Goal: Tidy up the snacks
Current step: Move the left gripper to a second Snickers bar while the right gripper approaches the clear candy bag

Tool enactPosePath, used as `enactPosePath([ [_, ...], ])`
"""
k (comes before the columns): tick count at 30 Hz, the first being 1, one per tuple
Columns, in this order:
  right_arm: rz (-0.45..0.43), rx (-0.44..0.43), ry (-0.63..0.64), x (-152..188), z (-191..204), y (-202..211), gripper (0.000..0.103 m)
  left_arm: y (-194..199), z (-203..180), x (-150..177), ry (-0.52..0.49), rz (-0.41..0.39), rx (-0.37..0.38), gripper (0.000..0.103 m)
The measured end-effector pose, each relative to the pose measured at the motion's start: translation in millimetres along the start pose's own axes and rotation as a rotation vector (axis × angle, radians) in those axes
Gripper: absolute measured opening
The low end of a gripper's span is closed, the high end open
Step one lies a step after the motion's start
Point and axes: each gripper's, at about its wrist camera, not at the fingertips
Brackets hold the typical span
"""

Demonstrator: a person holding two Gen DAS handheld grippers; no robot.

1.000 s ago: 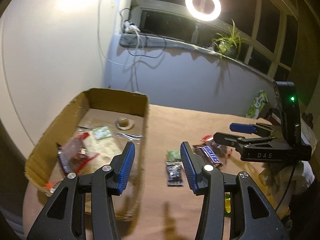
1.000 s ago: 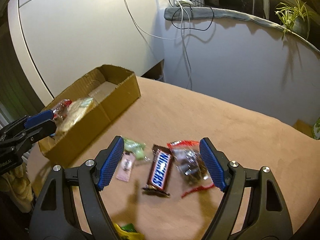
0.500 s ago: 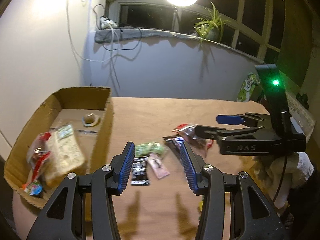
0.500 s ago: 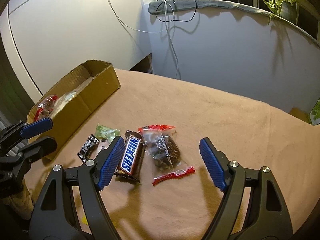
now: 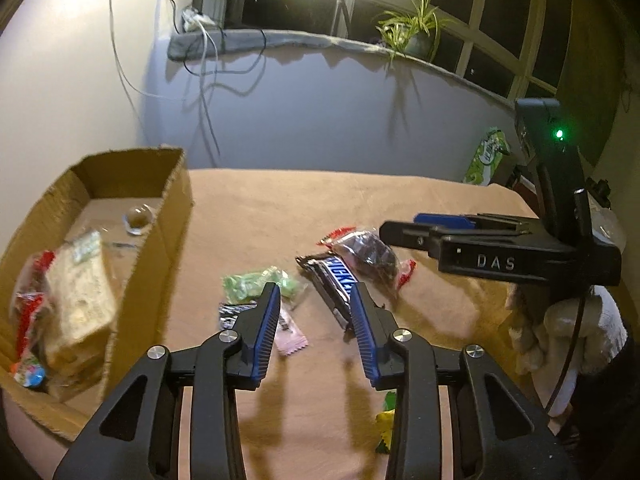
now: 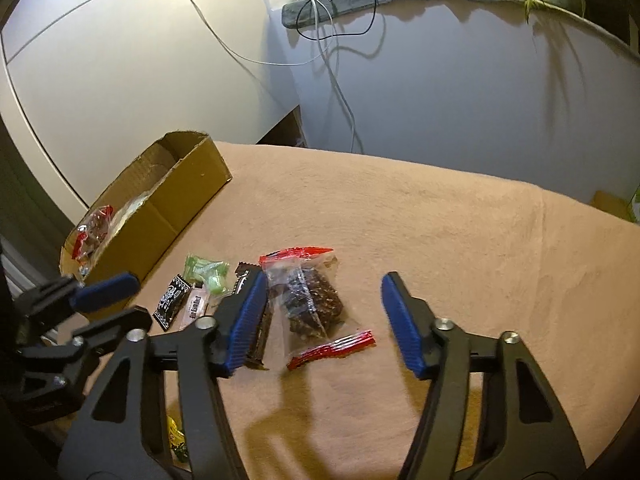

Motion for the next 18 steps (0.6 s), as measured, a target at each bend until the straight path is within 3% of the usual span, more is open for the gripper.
enactPosePath([
  [6,0.019,-0.042,0.025,1,8,-4,0.057,-13,-10,4,0.0,0.041,0.027,0.035],
  [18,0.095,-0.011,0.1,14,17,-28,0.052,-29,-22,11,-0.016,0.096,0.039,0.034],
])
Point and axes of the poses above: each gripper's, at about its wrist camera, not at the fingertips, and y roughly against the way its jaws point, z to its left, x to its underside, and after that the axes turned 11 degrees about -z, right-handed
